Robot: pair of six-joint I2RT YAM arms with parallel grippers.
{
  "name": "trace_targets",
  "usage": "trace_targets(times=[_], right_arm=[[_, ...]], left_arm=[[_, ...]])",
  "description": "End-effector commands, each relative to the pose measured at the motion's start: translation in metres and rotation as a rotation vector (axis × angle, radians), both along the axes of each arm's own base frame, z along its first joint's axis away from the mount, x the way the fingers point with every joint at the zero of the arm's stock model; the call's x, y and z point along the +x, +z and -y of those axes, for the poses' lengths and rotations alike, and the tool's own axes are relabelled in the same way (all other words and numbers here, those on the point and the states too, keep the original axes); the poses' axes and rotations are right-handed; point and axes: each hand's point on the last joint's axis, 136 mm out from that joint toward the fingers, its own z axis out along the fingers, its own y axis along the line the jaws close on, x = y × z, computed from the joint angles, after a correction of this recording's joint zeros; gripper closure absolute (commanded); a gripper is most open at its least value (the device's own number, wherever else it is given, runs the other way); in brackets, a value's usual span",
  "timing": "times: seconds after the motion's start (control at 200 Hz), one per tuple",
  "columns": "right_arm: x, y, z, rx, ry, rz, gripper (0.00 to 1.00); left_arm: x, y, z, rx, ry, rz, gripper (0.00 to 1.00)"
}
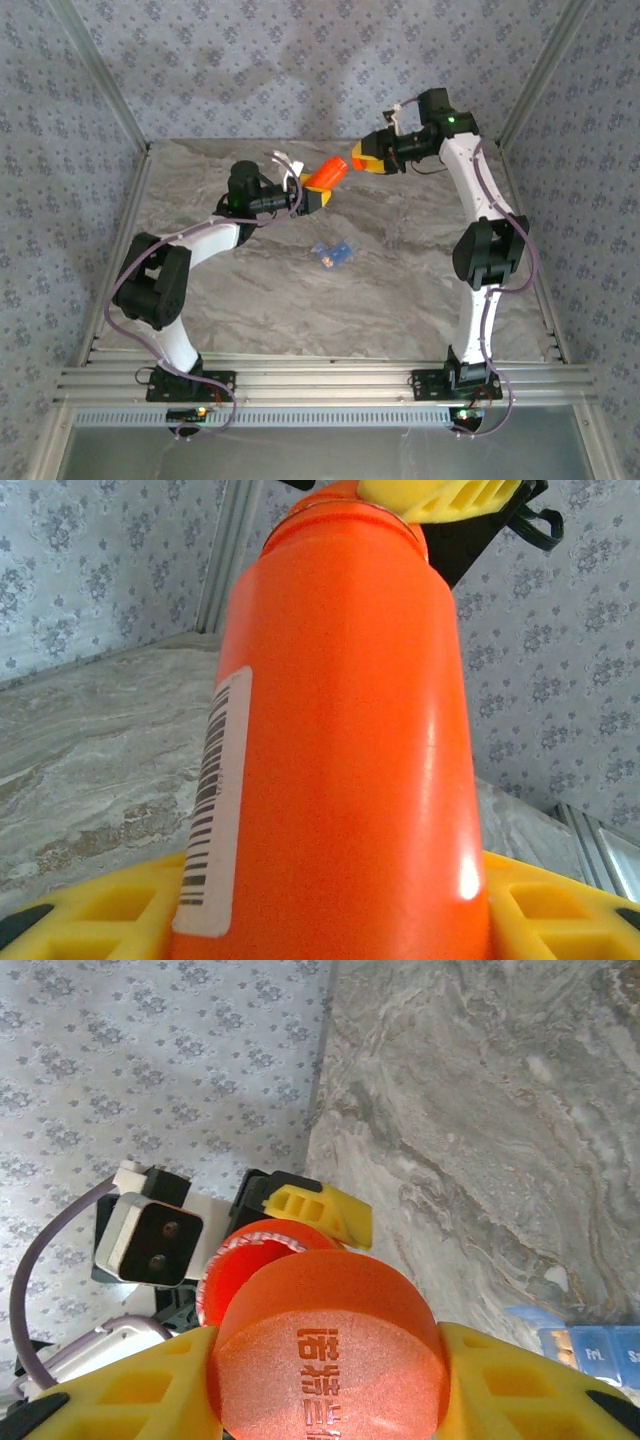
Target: Sort the pills into containers
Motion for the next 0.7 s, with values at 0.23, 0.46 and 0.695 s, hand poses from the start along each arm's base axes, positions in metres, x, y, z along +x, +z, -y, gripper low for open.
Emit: trace_targets(times=[0.23,0.46,0.695], right_arm=[[-0.013,0.01,-0.014,0.058,0.077,0.01,0.61],[-0.023,0.01,-0.012,0.067,0.091,-0.005,0.61],[-0.033,0.01,-0.009,0.073,0.095,-0.02,0.62]], left_arm=[[-0.007,0.016,0.002,0.001,-0.076,0.026,1.0],[-0.013,0.02,0.001,0.012,-0.103,0.03,1.0],[-0.016,0.027,0.001,0.006,-0.119,0.043,1.0]])
